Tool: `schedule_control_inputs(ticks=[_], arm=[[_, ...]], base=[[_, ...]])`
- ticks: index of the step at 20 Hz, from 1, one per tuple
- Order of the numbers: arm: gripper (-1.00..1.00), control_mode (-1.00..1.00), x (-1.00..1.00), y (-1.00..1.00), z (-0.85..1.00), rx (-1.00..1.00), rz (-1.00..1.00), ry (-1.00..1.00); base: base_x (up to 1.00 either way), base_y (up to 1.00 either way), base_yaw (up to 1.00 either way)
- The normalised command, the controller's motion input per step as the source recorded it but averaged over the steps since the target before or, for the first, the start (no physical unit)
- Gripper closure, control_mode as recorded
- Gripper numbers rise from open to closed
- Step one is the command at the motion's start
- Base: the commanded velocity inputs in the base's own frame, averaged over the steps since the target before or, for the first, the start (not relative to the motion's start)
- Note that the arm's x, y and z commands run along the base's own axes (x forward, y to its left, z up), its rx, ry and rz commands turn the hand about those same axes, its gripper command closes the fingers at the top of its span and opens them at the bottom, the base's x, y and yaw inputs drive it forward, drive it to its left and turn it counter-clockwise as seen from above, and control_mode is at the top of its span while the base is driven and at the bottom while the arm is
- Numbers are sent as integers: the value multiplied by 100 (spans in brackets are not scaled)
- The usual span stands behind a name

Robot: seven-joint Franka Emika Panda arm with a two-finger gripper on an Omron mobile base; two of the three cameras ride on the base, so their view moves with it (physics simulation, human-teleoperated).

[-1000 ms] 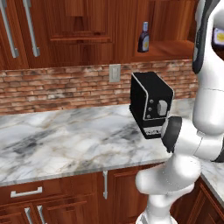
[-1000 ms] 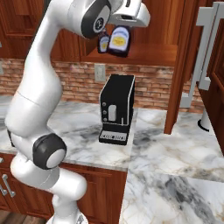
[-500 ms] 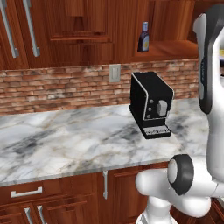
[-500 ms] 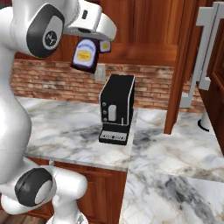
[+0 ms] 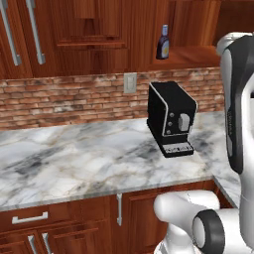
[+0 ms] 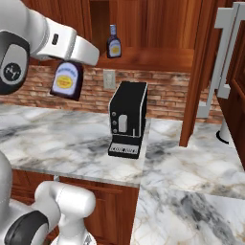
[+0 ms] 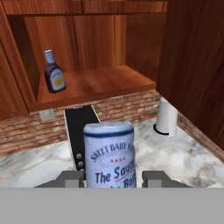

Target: Take 2 condiments from the cabinet and move them on the counter near the stove.Make sure the condiments are lined up with each other, next to each other.

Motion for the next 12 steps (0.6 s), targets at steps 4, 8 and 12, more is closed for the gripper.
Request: schedule_control_inputs(ticks=[4, 8, 12], arm=[[100, -100, -28, 15, -32, 0, 0, 0], [100, -100, -3, 12, -36, 0, 0, -2], [100, -100, 0, 9, -39, 0, 0, -11]], base=[[0, 0, 0], [0, 0, 0], [0, 0, 0]])
